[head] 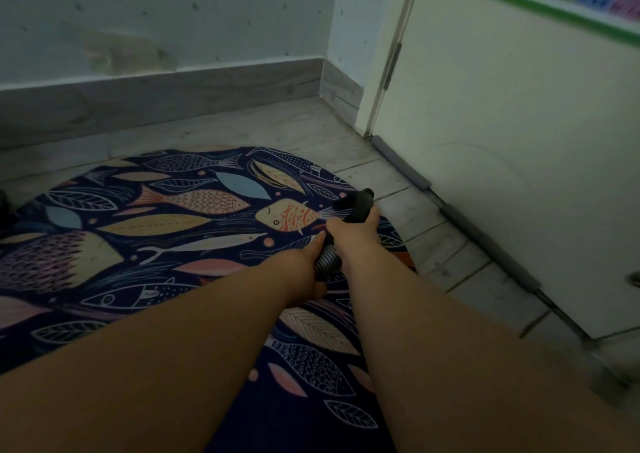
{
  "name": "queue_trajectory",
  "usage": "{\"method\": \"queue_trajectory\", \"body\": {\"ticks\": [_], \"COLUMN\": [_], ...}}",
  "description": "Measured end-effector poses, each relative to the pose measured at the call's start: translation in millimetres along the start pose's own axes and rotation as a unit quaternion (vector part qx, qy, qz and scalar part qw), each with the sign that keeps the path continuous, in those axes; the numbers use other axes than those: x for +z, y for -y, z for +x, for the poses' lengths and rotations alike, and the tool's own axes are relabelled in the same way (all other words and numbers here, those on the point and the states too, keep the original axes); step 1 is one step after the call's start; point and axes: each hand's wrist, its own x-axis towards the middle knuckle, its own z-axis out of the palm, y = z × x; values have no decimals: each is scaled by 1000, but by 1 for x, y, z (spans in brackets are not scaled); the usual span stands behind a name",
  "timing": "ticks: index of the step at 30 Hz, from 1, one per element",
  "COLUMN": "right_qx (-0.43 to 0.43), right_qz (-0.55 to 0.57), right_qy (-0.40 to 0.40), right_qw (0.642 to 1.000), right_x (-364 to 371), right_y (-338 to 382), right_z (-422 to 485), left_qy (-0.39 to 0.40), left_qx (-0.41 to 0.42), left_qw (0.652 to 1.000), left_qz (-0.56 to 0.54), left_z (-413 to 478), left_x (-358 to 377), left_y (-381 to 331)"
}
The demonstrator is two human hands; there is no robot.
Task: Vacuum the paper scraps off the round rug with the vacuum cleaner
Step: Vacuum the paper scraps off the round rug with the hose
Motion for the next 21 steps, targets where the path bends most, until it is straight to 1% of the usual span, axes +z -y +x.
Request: {"method": "queue_trajectory", "body": {"ticks": [5, 8, 15, 21], "right_qx": [6, 7, -3, -12], "right_qz": [25, 34, 20, 9], "right_qy": [7, 27, 60, 74], "right_qw": [1000, 999, 998, 997], "right_x": [11, 21, 54, 84], "right_y": [-5, -6, -6, -3], "right_z": [-6, -16, -34, -46], "left_qy": [3, 3, -3, -12], "left_qx": [-10, -17, -48, -70], "left_qw": [1000, 1000, 999, 997], "left_qz": [8, 13, -12, -3], "left_z": [-8, -14, -38, -54], "left_x": [-2, -3, -8, -14], "left_y": [9, 17, 44, 70]}}
